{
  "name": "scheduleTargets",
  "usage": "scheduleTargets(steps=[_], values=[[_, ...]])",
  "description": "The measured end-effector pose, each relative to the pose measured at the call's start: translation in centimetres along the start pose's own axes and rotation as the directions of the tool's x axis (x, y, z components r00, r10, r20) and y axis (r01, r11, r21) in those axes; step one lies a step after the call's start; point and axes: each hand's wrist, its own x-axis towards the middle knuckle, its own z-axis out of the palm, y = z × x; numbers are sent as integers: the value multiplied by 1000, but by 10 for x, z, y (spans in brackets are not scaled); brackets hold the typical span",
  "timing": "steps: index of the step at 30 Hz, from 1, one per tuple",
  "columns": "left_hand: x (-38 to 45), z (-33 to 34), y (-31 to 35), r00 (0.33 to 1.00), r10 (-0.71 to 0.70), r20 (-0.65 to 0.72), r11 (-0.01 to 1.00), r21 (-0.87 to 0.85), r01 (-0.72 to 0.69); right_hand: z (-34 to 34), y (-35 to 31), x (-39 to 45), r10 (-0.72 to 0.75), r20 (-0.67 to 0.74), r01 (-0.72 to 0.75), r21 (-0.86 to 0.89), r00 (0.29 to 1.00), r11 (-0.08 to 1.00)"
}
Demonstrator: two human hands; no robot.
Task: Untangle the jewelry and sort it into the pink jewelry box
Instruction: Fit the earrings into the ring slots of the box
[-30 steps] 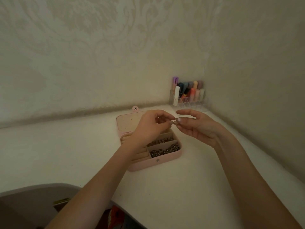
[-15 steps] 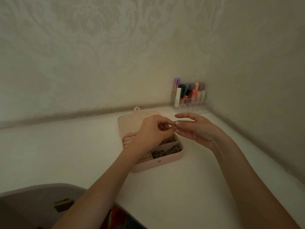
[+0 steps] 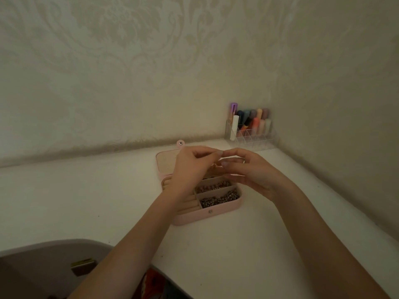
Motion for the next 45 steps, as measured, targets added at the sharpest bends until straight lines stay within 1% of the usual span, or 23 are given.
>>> scheduleTargets(steps=[3, 6, 9, 13, 16, 19, 21, 24, 27, 28, 32, 34, 36, 39, 42, 45], values=[[0, -3, 5, 997, -78, -16, 993, -89, 76, 6, 0, 0, -11, 32, 10, 48, 999, 999], [0, -5, 8, 988, -148, 41, 977, -147, 152, 10, 3, 0, 1, 81, -8, 88, 997, 996], [0, -7, 8, 987, -139, 75, 977, -151, 149, 13, 5, 0, 2, 102, -14, 115, 995, 993], [1, -11, 6, 984, -141, 110, 978, -137, 156, 11, 4, 0, 8, 84, -24, 185, 996, 983], [1, -14, 10, 974, -177, 138, 967, -159, 198, 10, 4, 0, 5, 91, -22, 184, 996, 983], [1, -18, 16, 963, -239, 120, 952, -165, 257, 8, 4, 1, -3, 75, -7, 127, 997, 992], [4, -23, 16, 963, -254, 91, 954, -140, 265, 6, 3, 0, -10, 64, 7, 56, 998, 998], [5, -26, 15, 970, -235, 69, 967, -86, 240, 6, 3, 1, -55, 33, 57, -63, 998, 996], [5, -25, 14, 976, -212, 57, 975, -48, 215, 9, 4, 2, -133, -33, 123, -216, 991, 969], [5, -25, 14, 977, -206, 59, 977, -43, 209, 11, 4, 2, -148, -45, 134, -235, 988, 963], [5, -22, 15, 978, -202, 52, 978, -47, 204, 20, 6, 2, -136, -6, 134, -134, 991, 982], [5, -21, 17, 980, -189, 60, 980, -50, 192, 24, 8, 2, -168, 5, 165, -201, 986, 966], [4, -20, 17, 982, -178, 69, 982, -46, 182, 27, 9, 2, -224, -12, 213, -266, 974, 940], [2, -24, 16, 979, -193, 61, 976, -86, 198, 27, 9, 3, -277, -56, 251, -277, 959, 927], [0, -30, 15, 971, -224, 82, 965, -118, 233, 26, 10, 4, -319, -75, 284, -297, 945, 912], [-3, -32, 16, 964, -256, 78, 944, -194, 267, 27, 11, 5, -362, -105, 316, -308, 926, 898]])
